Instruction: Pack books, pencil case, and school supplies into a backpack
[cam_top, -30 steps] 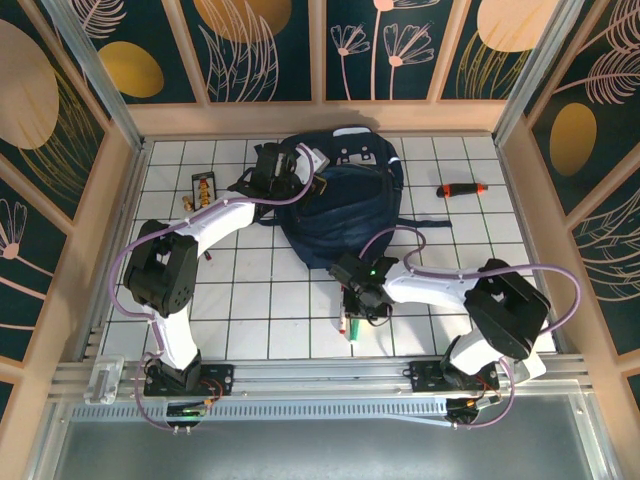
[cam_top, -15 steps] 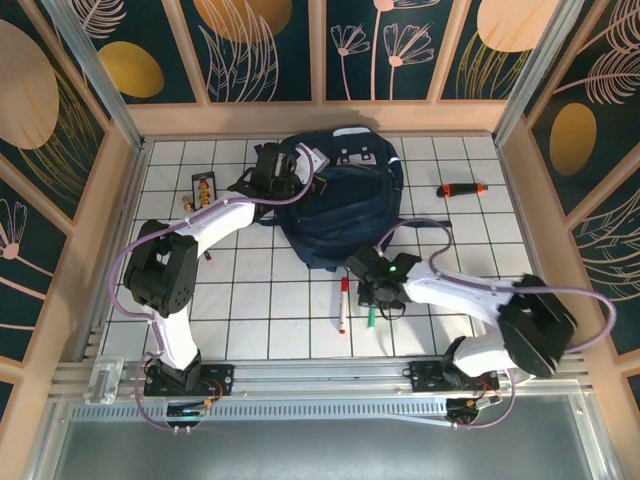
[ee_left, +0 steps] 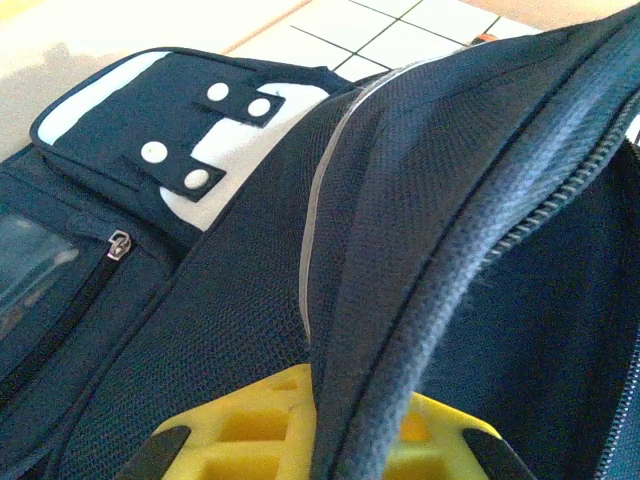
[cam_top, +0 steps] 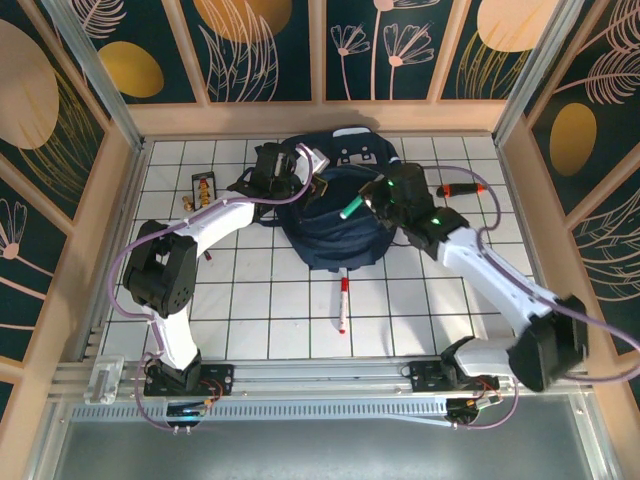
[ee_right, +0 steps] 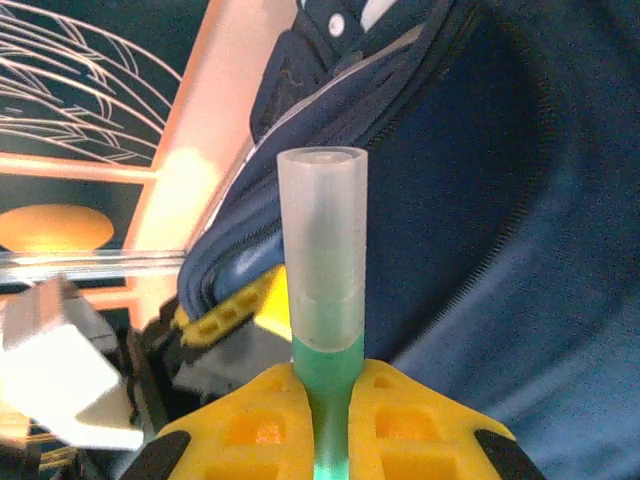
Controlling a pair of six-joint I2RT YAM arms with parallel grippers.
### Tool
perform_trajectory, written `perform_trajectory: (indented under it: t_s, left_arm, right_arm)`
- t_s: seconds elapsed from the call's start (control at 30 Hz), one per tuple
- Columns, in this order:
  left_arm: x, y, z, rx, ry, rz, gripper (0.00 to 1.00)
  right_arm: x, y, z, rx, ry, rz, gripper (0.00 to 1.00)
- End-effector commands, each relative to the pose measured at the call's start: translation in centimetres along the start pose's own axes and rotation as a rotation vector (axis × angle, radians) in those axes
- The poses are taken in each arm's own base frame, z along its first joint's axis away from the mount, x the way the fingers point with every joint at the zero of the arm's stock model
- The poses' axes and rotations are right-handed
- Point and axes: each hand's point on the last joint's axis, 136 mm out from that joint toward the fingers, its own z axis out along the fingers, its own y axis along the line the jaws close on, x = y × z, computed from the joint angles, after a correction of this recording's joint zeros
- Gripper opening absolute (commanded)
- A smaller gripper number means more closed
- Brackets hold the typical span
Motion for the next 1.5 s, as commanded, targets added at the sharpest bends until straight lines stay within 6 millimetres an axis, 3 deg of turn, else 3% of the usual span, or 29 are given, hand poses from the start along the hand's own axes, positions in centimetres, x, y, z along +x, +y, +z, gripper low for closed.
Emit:
perform_trajectory:
  t_s: [0.0,0.17,0.3,0.4,0.5,0.6,0.67,0.73,0.83,0.93,1.07,1.2,1.37,1.47]
  left_arm:
    - [-5.5,-2.0,-1.9,0.085,-0.139,0.025,0.00]
    - [-6.0,-2.0,-2.0,0.091,-0.150,0.000,0.00]
    - [-6.4,-2.2,-2.1,0.106,-0.162,-0.010,0.00]
    - [-6.4,-2.2,-2.1,0.106,-0.162,-0.014,0.00]
    - [-6.4,-1.8,-2.0,0.087,-0.158,-0.014,0.00]
    - [-6.3,-1.2,-1.8,0.066,-0.148,-0.024,0.00]
    - [-6.2,-0.9,-1.7,0.052,-0.141,-0.032,0.00]
    - [-6.2,-0.5,-1.8,0.030,-0.141,-0.037,0.00]
    - [-6.5,-0.2,-1.8,0.022,-0.155,-0.041,0.00]
    - [-6.8,-0.2,-1.8,0.035,-0.168,-0.053,0.00]
    - [-6.5,-0.1,-1.4,0.047,-0.166,-0.065,0.00]
    - [-6.4,0.1,-1.4,0.049,-0.167,-0.072,0.00]
    - [-6.3,0.6,-1.9,0.026,-0.181,-0.065,0.00]
    - [-6.2,0.9,-2.1,0.019,-0.181,-0.063,0.00]
  right_arm:
    - [-0.5,3.1,3.1,-0.111,0.017,0.212,0.02]
    - [-1.8,0.0,6.8,0.003,-0.090,0.324,0.05]
    - [-2.2,0.4,8.1,-0.015,-0.110,0.296,0.28]
    - [-2.5,1.4,6.9,-0.027,-0.117,0.226,0.45]
    - [-2.0,1.7,3.8,-0.020,-0.076,0.072,0.50]
    - [0.3,-0.4,-0.4,0.090,-0.023,-0.188,0.54]
    - [3.0,-2.2,-3.2,0.141,0.012,-0.409,0.54]
    - [7.0,-5.4,-4.8,0.176,0.120,-0.595,0.56]
    - [10.7,-11.8,-6.1,0.346,0.266,-0.663,0.59]
    - [13.8,-14.3,-7.2,0.398,0.348,-0.685,0.60]
    - [15.6,-15.7,-7.0,0.455,0.383,-0.742,0.59]
    - [16.7,-16.6,-5.5,0.502,0.423,-0.790,0.56]
    - [19.8,-18.1,-3.6,0.483,0.575,-0.794,0.54]
    - [20.1,-19.1,-3.0,0.512,0.595,-0.831,0.54]
